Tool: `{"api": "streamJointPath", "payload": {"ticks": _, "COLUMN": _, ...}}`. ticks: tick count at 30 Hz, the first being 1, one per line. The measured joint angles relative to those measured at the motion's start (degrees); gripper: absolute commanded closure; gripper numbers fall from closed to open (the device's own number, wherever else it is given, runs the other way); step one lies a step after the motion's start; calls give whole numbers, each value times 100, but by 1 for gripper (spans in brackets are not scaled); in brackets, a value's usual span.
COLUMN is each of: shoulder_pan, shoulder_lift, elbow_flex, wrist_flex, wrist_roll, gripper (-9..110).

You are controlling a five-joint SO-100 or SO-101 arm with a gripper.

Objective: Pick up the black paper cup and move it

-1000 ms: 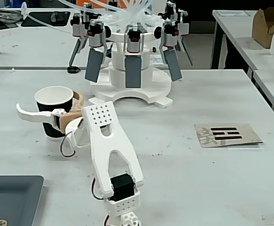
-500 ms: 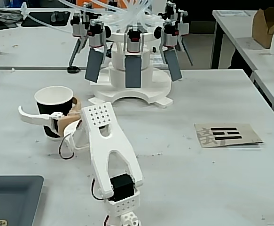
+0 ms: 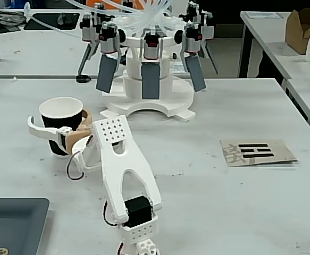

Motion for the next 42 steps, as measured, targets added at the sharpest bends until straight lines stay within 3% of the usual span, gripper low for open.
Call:
{"api": "streamJointPath", "payload": {"ticks": 31, "shoulder_pan": 0, "shoulder_lift": 9, "elbow_flex": 0, "wrist_flex": 0, "wrist_roll": -237, "gripper": 93}}
{"api": "streamJointPath", "payload": {"ticks": 42, "shoulder_pan": 62, "shoulder_lift": 580, "elbow_flex": 466, "wrist_flex": 88, "wrist_roll": -308, "gripper": 96}}
